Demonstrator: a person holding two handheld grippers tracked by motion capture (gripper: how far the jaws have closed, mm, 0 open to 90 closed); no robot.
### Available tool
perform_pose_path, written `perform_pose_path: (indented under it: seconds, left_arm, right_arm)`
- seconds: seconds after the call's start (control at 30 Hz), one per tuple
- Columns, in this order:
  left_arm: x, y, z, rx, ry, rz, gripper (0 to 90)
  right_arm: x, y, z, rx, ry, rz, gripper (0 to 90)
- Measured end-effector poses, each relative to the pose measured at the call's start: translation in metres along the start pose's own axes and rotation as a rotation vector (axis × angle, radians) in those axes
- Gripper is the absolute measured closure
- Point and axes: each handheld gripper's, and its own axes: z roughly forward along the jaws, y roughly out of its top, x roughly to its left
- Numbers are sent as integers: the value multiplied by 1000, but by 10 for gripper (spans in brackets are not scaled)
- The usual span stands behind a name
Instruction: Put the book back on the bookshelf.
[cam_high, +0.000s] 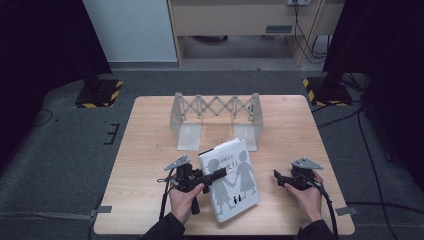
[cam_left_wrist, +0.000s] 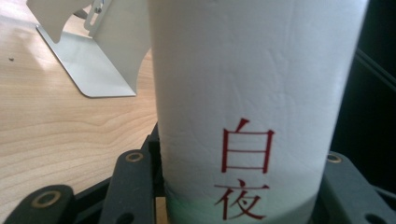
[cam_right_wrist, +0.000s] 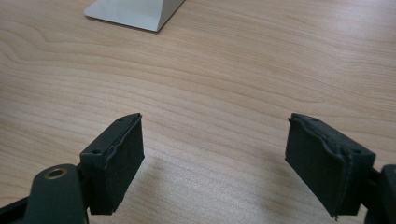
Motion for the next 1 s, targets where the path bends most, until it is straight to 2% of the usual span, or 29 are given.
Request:
perform_pose_path:
  seconds: [0.17,0.5,0.9,1.0]
  left_arm:
    - [-6,9,-6,7,16,45,522]
    - [-7,23,-20,21,65,83,521]
    - [-8,38,-37,7,156,142,520]
    - [-6,42,-43,-1,180,143,519]
  right_arm:
    - [-1,0,1,12,-1,-1,180]
    - [-2,-1,2,62,-3,1,153]
    - [0,-1,3,95,-1,-24,127]
    - [0,-1,4,97,1,-22,119]
